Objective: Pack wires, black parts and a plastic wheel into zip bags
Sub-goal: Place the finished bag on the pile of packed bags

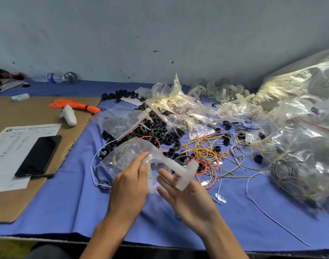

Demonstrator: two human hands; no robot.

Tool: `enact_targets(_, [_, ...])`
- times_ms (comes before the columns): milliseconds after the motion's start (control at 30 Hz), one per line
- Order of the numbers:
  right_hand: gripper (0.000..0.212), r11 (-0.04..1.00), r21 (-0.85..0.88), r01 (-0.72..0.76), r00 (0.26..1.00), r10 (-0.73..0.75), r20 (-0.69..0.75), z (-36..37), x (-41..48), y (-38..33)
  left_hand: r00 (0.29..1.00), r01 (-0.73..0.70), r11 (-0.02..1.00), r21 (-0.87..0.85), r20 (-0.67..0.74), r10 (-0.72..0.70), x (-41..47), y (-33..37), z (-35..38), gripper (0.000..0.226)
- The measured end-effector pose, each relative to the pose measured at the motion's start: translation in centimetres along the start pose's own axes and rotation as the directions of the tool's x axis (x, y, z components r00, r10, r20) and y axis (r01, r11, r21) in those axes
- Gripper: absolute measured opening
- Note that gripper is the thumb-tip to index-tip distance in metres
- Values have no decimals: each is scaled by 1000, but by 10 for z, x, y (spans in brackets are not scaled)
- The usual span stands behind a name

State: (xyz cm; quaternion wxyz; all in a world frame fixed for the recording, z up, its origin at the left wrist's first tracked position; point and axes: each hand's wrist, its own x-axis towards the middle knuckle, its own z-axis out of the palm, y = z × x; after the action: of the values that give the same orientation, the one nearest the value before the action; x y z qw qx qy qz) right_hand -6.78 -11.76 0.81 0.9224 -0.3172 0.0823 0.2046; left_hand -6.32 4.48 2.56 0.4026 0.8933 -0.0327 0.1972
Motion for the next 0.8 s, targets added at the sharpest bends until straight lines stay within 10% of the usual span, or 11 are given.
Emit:
enact_targets(200, [24, 807, -582, 106, 931, -286, -227, -22, -14, -6, 1000, -22, 1000, -10, 6, 23, 0, 2, -2, 33])
enact_targets(800, [33, 770, -616, 165, 984, -169, 52, 21, 13, 19, 983, -71, 981, 179, 178, 39, -16, 16, 0, 36])
